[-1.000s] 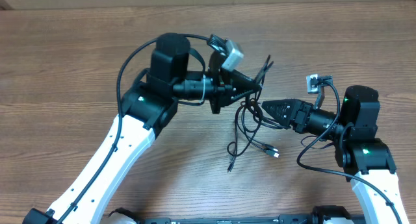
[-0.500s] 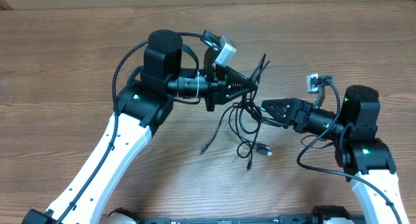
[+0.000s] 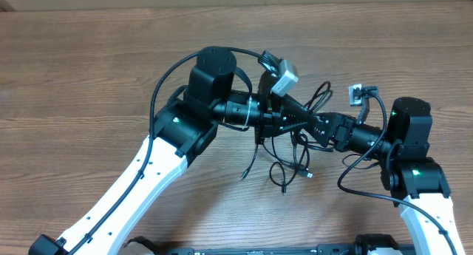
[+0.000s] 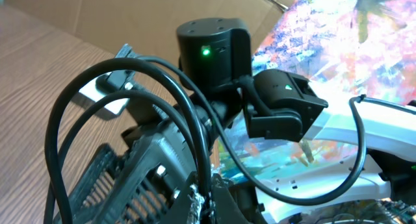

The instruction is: Untangle cables

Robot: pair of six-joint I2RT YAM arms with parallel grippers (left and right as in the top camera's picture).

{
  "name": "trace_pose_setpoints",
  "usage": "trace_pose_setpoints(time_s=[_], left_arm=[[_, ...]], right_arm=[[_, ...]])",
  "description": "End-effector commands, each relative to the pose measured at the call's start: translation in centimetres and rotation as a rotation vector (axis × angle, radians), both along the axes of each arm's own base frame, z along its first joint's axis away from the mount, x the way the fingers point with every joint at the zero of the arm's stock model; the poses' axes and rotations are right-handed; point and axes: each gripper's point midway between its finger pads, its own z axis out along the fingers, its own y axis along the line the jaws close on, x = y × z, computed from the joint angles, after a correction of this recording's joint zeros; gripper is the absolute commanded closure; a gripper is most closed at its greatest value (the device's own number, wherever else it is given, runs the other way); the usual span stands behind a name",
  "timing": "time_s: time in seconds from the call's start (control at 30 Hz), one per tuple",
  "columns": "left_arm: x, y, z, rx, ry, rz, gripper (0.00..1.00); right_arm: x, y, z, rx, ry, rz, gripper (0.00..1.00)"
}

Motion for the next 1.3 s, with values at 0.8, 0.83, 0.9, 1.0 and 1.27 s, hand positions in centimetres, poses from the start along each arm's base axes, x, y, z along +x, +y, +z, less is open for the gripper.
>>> trace_pose_setpoints(time_s=[0.8,0.83,0.9,1.0,1.27], left_arm=[[-2.7,2.2,6.5,-0.191,-0.065,-0.239,0.96],[-2.4,2.5,6.5,-0.188,-0.057,-0.227,0.96],[-1.7,3.1,6.5,-0.182,-0.039,-0.208,0.96],[-0.7,4.1,6.4,-0.179,-0.048,-0.183,0.96],[2.2,6.4,6.4,-0.175,-0.046,-0.083,0.96]], right_arm=[[1.9,-4.4,-6.3,-0.242,0.189,-0.257,0.11],[1.9,-4.7,-6.7,-0.258,0.199,-0.272,0.12],[1.9,-5.1,-7.0,-0.279,0.211,-0.295,0.12],[1.7,-4.3,-6.5,-0.241,0.202,-0.256,0.12],[0.9,0.6,0.9,0.044,-0.041,0.052,0.11]])
